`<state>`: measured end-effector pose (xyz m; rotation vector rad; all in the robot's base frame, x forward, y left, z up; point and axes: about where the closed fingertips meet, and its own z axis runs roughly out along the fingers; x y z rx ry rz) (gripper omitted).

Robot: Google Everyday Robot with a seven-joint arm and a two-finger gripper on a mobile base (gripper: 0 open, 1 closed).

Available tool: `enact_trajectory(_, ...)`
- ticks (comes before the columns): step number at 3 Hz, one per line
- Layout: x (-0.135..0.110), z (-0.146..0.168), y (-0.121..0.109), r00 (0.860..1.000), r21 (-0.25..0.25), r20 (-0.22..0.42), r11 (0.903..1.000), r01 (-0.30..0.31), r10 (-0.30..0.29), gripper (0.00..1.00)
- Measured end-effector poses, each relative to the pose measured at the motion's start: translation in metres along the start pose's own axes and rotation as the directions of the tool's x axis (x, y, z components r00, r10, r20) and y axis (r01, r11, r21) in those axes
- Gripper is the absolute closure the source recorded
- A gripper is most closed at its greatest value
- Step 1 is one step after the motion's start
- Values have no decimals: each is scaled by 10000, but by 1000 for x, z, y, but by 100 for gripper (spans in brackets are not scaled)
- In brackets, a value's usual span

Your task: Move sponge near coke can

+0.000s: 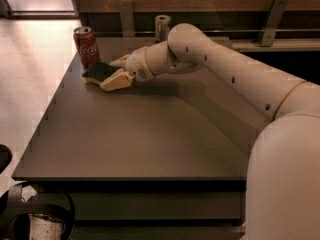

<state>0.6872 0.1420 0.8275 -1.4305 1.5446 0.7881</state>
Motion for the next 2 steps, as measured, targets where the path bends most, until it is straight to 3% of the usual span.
enact_trajectory(1,0,2,1,10000,-33,3,10000,2,-2,0)
enact_trajectory(2,0,2,1,10000,-34,3,10000,2,-2,0)
